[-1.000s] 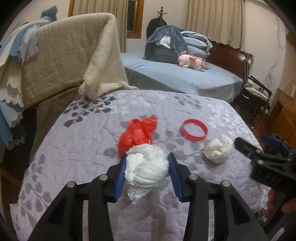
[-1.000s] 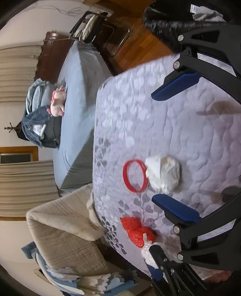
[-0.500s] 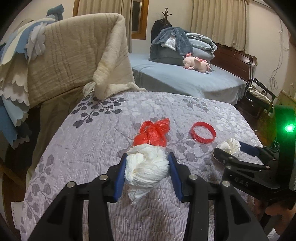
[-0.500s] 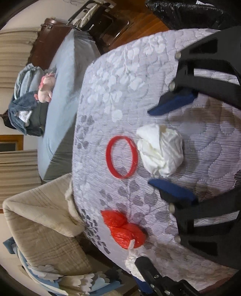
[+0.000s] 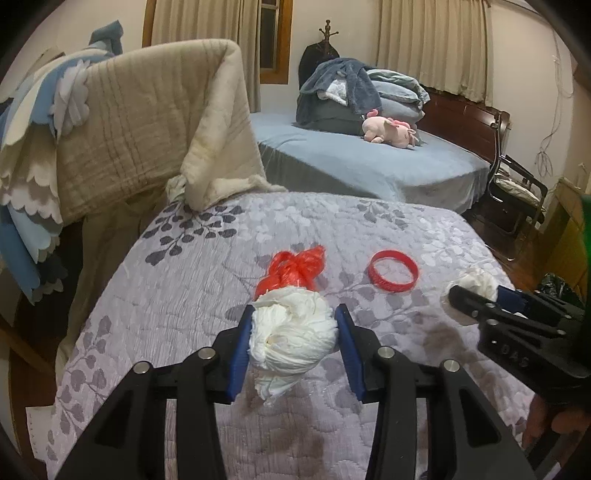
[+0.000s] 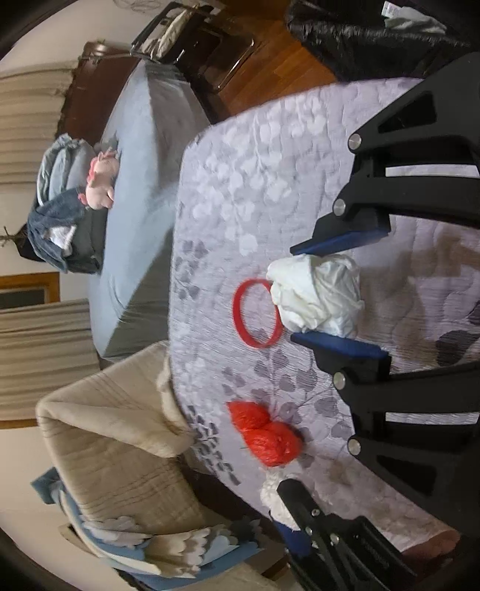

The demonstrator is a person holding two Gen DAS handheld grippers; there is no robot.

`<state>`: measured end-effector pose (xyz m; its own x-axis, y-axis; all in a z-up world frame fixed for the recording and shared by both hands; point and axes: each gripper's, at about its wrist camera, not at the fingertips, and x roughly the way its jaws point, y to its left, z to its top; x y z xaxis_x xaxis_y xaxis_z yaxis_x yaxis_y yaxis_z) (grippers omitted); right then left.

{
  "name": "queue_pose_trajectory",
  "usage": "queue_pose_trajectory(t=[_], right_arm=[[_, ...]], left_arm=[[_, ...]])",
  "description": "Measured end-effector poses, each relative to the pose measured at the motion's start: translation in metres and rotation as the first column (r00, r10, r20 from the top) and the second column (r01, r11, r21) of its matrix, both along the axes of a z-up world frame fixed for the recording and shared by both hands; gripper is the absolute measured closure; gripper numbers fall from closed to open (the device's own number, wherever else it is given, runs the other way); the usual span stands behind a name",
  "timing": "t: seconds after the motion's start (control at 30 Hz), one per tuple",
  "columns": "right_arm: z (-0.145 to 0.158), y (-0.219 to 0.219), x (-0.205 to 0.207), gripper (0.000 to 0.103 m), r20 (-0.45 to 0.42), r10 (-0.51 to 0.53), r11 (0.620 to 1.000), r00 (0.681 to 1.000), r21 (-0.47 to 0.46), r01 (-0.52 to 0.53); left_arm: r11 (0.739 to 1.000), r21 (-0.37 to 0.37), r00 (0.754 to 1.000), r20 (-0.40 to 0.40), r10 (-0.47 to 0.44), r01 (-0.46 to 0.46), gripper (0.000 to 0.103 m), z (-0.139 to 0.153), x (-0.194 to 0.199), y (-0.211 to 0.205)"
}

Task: Collect trash
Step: 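Carry both white items over the bin and open both tools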

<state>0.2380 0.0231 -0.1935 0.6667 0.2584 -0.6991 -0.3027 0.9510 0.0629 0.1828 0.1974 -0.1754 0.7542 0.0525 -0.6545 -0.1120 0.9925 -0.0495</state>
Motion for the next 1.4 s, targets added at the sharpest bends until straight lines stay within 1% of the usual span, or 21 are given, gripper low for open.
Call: queue_pose_trajectory(t=[0.03, 0.2, 0.4, 0.6, 0.93, 1.23, 1.4], right_arm=[[0.01, -0.008, -0.005, 0.063, 0.012, -0.014, 1.0, 1.0, 0.005, 0.014], [0.029, -0.027, -0.018, 0.063, 0.041, -0.046, 0.999, 0.998, 0.001, 0.046], [0.051, -0.057, -0.037, 0.063, 0.065, -0.09, 0.996, 0.994, 0.012, 0.09], [0.068, -0.084, -0.055, 0.063, 0.086, -0.136, 0.991, 0.987, 0.032, 0.133], [0.091, -0.122, -0.081, 0.063, 0.125, -0.211, 0.977, 0.969, 0.053, 0.206], [0.107, -0.155, -0.102, 0.063, 0.158, -0.27, 0.962, 0.95, 0.072, 0.262], [0.118, -0.18, -0.115, 0.063, 0.186, -0.308, 0.951, 0.933, 0.078, 0.299]], left_arm=[[1.0, 0.001, 1.0, 0.004, -0.001, 0.001, 0.06, 0.003, 0.0, -0.002], [1.0, 0.016, 1.0, 0.023, -0.018, 0.018, 0.06, 0.018, -0.003, -0.019], [0.998, 0.017, 0.997, 0.047, -0.055, 0.055, 0.06, 0.034, -0.009, -0.043], [0.995, 0.016, 0.992, 0.073, -0.1, 0.099, 0.06, 0.049, -0.017, -0.07], [0.987, 0.02, 0.982, 0.091, -0.163, 0.162, 0.06, 0.066, -0.033, -0.112], [0.972, 0.031, 0.966, 0.11, -0.234, 0.232, 0.06, 0.084, -0.043, -0.154], [0.959, 0.031, 0.951, 0.122, -0.284, 0.282, 0.06, 0.093, -0.049, -0.181]])
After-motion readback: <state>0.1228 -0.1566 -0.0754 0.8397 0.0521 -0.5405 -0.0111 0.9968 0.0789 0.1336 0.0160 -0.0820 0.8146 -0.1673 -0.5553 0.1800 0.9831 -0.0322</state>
